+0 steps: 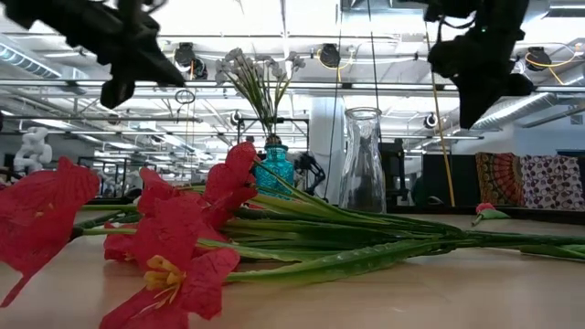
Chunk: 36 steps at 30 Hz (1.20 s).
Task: Sort flowers into vase by color
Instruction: Put the white flowers into the blue vase
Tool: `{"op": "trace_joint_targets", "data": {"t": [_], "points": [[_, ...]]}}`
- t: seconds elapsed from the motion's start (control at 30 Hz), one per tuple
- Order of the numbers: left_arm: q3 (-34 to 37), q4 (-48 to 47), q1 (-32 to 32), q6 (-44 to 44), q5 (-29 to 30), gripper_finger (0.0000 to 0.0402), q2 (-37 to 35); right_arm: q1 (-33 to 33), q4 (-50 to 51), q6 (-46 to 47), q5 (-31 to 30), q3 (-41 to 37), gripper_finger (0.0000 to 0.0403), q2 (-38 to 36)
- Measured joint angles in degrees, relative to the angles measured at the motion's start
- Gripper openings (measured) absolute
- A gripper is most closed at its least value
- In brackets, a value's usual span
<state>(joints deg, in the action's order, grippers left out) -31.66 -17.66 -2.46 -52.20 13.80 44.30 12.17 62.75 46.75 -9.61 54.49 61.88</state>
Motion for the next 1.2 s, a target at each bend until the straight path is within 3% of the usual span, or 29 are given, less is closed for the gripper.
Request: {"op": "trace_joint_targets", "data": {"t": [0.23, 0.57, 0.87, 1.2], "points": [[-13.9, -18.6, -3.5, -10.7, 0.0, 0.0001, 16.6, 7.6, -2.4, -7.1, 2.4, -1.3, 0.0, -6.8], [-28.6, -32.9, -9.6, -27.3, -3.2, 0.0, 33.8, 12.6, -5.0, -14.9, 2.4, -1.3, 0.0, -6.5], [-29.3, -31.5, -10.9, -40.3, -11.1, 0.001, 44.4, 14.9, -7.8, -20.9, 2.4, -1.3, 0.0, -6.3], [-29.3, -30.7, -11.0, -44.0, -19.2, 0.0086, 51.9, 15.3, -7.7, -25.0, 2.4, -1.3, 0.0, -6.3]]}}
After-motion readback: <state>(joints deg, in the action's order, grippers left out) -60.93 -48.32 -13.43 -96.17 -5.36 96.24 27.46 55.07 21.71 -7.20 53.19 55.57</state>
